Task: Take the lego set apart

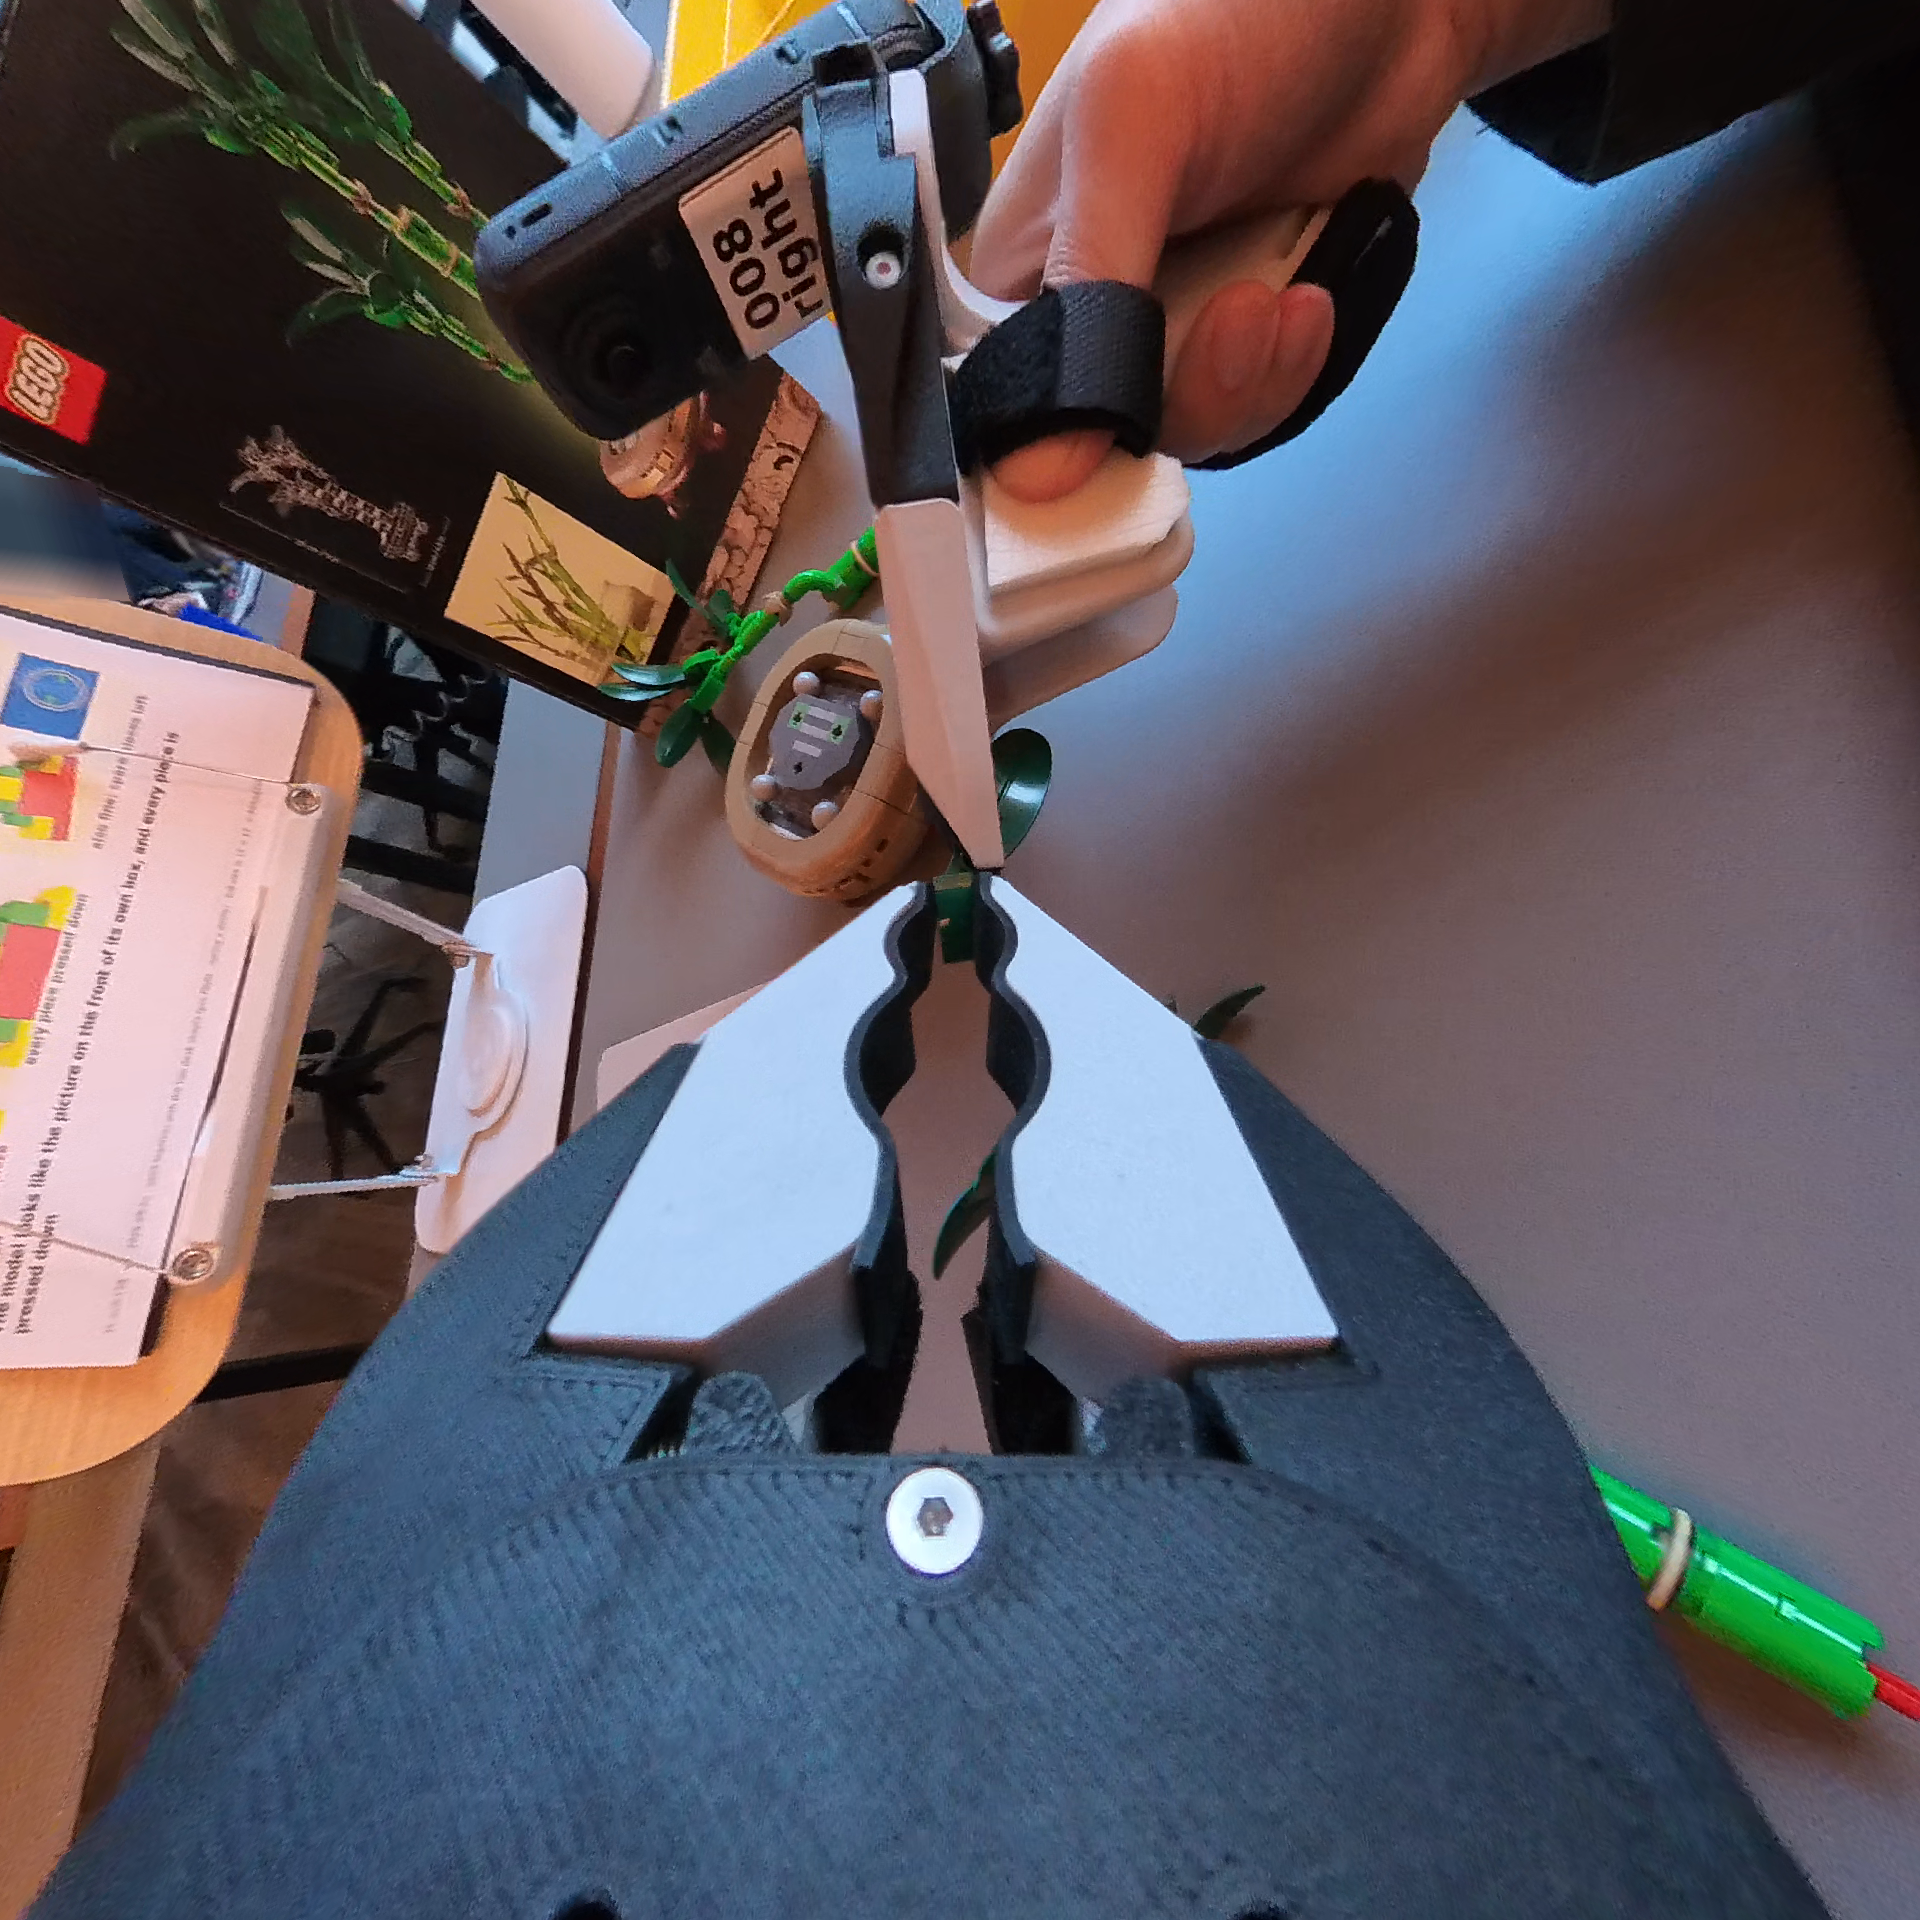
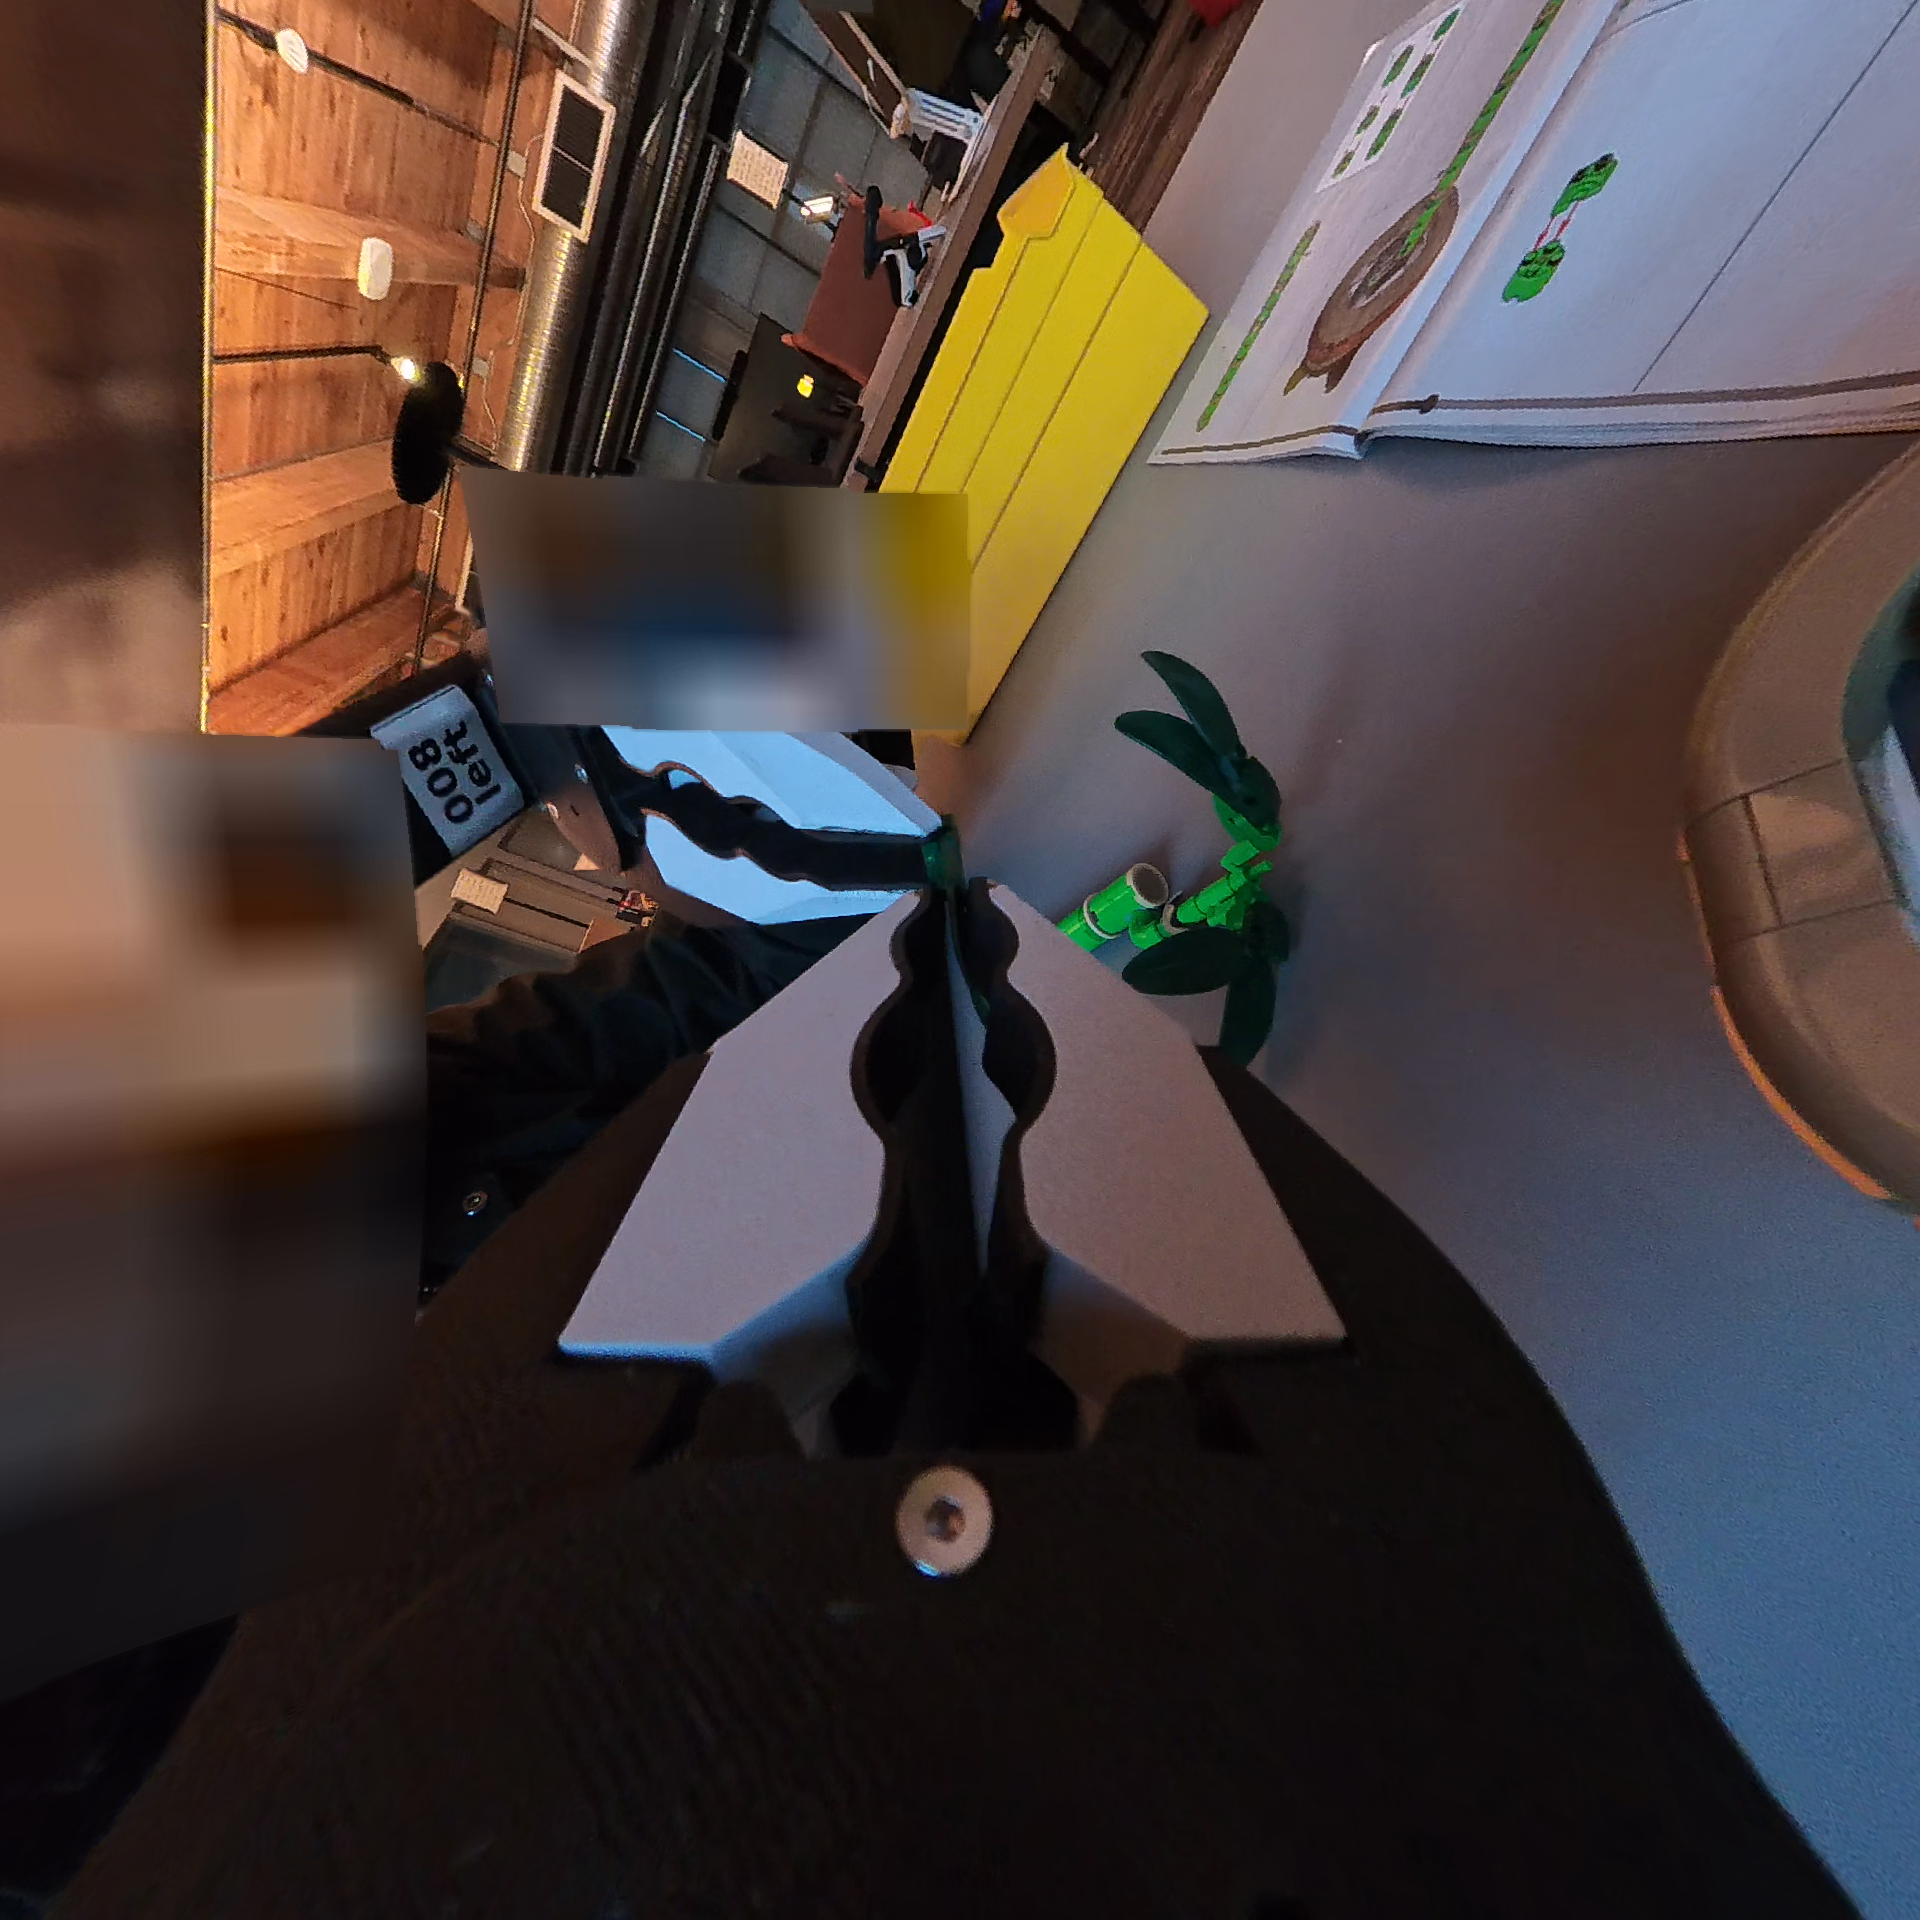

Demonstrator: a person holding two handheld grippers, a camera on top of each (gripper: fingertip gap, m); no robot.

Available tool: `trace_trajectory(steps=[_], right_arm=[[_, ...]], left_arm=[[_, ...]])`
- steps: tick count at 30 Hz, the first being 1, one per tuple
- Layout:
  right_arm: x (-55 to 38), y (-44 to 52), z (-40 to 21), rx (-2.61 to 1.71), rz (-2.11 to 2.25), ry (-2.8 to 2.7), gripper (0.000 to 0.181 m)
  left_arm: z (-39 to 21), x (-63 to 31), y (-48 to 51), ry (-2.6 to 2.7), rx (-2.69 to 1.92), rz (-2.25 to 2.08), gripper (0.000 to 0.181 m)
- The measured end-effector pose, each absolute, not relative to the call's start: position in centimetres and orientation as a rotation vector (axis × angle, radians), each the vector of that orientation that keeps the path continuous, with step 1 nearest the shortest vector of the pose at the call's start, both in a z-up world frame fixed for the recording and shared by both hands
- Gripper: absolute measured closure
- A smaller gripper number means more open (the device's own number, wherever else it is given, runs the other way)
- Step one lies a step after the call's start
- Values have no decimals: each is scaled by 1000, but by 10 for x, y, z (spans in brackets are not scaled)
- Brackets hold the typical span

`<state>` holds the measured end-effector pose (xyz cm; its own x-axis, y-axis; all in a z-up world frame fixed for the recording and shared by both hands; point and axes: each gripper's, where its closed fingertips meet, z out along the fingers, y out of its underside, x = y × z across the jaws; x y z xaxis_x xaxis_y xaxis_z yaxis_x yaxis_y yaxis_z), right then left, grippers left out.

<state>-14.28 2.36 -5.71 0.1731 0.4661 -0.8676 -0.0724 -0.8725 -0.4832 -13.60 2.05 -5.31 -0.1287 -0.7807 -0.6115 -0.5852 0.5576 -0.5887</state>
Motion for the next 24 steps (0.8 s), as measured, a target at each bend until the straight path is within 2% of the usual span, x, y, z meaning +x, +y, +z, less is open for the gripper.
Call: trace_trajectory(steps=[19, 20, 21, 22, 23, 24], right_arm=[[-137, 26, -54, -2043, 1711, -346, 179], [-135, 29, -60, -2078, 1664, -337, 179], [-115, 49, -88, -2188, 1382, -276, 179], [-102, 57, -90, -2172, 1360, -218, 179], [-106, 50, -54, -1995, 1663, -157, 180], [-106, 44, -31, -1884, 1759, -188, 179]], left_arm=[[-49, -130, 22, 1782, -1095, -172, 176], [-47, -130, 22, 1768, -1101, -182, 181], [-31, -128, 9, 1739, -1035, -278, 181], [-10, -128, -2, 1694, -1004, -365, 181], [3, -132, -4, 1679, -1012, -387, 181], [10, -137, -2, 1676, -1026, -384, 181]])
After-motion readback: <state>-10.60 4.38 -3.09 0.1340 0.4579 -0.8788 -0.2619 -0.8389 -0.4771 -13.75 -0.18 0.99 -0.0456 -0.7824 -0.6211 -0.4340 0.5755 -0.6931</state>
